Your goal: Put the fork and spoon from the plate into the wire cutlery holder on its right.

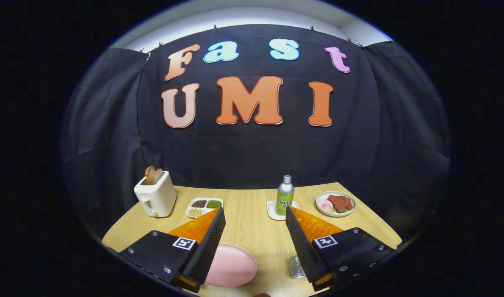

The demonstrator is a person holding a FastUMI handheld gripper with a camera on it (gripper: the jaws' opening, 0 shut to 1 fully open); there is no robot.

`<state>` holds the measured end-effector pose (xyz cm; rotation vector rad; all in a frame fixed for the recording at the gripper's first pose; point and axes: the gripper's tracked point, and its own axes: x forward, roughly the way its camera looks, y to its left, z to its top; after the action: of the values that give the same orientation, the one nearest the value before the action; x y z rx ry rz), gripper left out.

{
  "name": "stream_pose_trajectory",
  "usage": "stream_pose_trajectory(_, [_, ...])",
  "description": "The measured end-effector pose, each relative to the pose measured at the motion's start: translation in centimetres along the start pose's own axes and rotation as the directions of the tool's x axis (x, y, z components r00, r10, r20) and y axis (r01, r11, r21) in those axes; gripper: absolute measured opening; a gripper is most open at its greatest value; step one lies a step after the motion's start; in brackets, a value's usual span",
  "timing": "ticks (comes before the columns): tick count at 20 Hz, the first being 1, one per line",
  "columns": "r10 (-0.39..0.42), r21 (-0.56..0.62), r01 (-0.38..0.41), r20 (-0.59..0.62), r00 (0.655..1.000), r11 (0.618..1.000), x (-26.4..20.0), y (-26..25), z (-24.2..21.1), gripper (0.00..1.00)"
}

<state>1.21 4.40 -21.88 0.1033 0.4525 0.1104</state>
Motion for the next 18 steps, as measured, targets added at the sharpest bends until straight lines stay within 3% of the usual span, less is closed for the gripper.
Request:
stream_pose_trajectory(11, [0.100, -0.064, -0.110, -0.145, 0.984, 0.992, 0.6, 7.7, -7.5, 0.89])
stream_pose_trajectory(18, [0.143, -0.088, -0.189, -0.379, 0.914, 0.978, 0.9, 10.7, -14.9, 0.90])
